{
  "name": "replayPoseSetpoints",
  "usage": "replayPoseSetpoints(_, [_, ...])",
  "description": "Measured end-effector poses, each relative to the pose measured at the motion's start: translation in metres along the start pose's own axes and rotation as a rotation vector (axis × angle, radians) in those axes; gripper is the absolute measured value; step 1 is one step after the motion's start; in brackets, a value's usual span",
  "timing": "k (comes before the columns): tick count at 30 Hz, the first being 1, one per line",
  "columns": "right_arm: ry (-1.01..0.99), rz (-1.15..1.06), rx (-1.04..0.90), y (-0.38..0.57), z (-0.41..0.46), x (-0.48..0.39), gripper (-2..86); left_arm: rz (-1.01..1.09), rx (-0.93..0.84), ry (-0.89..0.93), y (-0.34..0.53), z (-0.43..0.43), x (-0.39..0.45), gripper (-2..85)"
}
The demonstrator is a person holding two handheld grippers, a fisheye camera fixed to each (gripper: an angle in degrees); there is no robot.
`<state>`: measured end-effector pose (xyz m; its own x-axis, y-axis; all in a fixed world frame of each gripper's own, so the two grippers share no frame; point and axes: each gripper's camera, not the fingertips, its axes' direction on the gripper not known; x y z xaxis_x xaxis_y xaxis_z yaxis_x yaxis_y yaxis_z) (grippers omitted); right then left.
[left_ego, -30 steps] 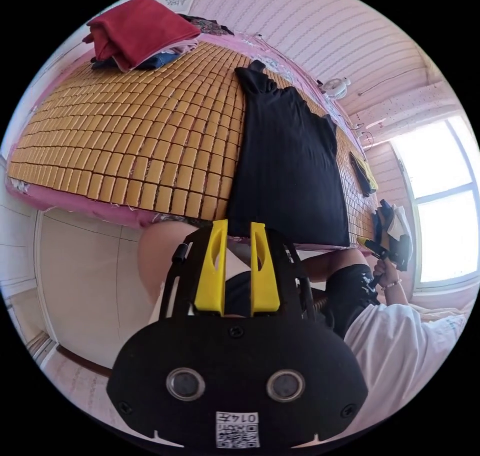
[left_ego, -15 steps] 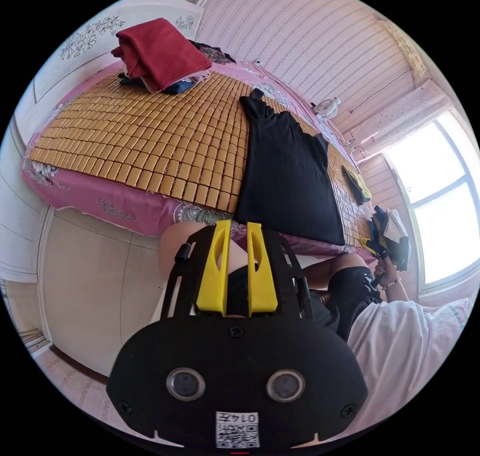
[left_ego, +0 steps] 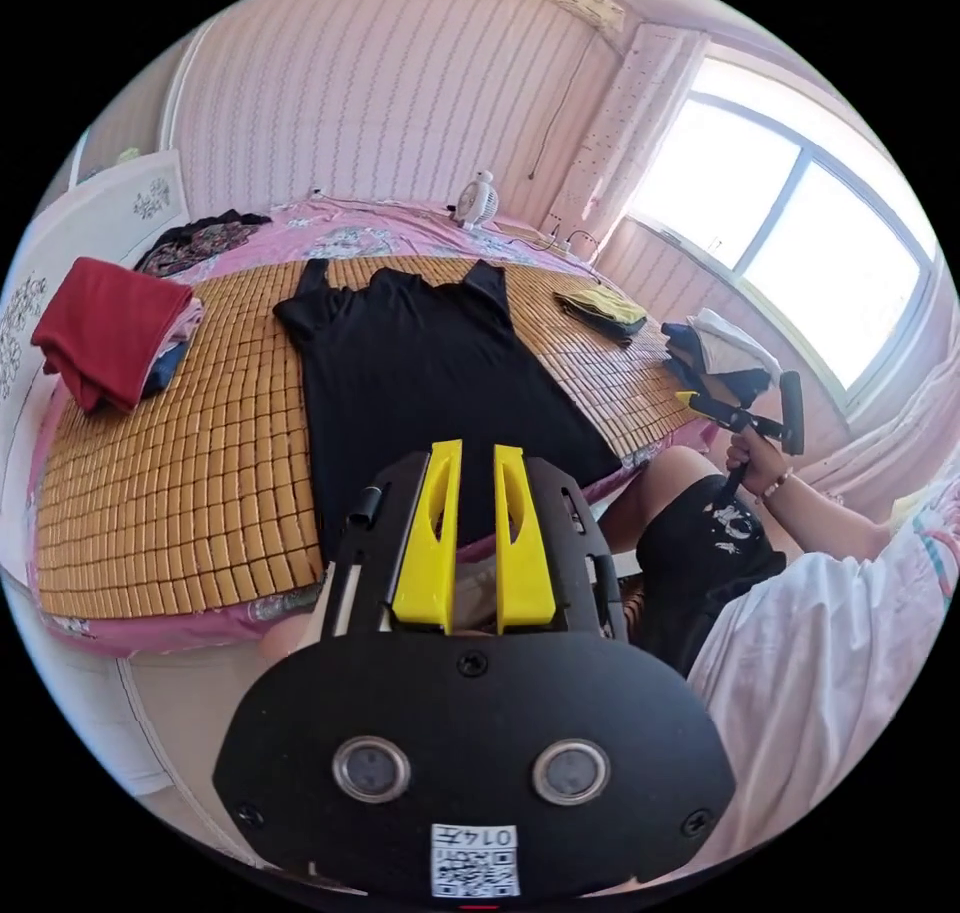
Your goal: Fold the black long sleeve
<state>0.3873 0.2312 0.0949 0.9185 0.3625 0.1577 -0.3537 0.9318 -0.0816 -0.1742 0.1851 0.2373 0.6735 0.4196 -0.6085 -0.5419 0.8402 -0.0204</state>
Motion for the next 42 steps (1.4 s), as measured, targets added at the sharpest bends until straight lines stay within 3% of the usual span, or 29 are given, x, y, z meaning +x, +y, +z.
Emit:
replayPoseSetpoints(7, [0.087, -0.136, 0.009, -0.078, 0.044, -0.008, 9.9, 0.082, -0.073, 0.048, -0.086, 0.101, 0.008, 4.1])
replayPoseSetpoints(16, [0.136, -0.375, -0.167, -0.260, 0.235, -0.032, 6.4, -0.064, -0.180, 0.003, -0.138, 0.204, -0.032, 0.0])
replayPoseSetpoints(20, [0.170, -0.164, -0.218, -0.336, 0.323, -0.015, 7.9, -0.145, -0.185, 0.062, -0.146, 0.209, -0.047, -0.8])
replayPoseSetpoints(23, [0.232, 0.005, -0.328, -0.353, 0.361, 0.001, 4.3, -0.151, -0.187, 0.070, -0.157, 0.208, -0.047, -0.9])
replayPoseSetpoints(26, [0.207, -0.050, -0.310, -0.352, 0.344, -0.001, 0.7, -0.130, -0.195, 0.036, -0.170, 0.206, -0.041, -1.0])
replayPoseSetpoints(31, [0.295, -0.142, -0.217, -0.290, 0.226, -0.007, 0.6, -0.141, -0.321, 0.004, -0.209, 0.208, -0.034, -1.0])
replayPoseSetpoints(33, [0.308, -0.164, -0.353, -0.234, 0.178, -0.007, 1.4, -0.174, -0.350, 0.058, -0.226, 0.208, -0.038, -1.0])
replayPoseSetpoints(37, [0.320, -0.100, -0.555, -0.169, 0.131, 0.008, 4.8, -0.171, -0.325, 0.074, -0.271, 0.210, -0.038, -1.0])
replayPoseSetpoints(42, [0.343, 0.146, -0.440, -0.172, 0.108, 0.060, 7.5, -0.120, -0.280, 0.083, -0.335, 0.224, -0.033, -1.0])
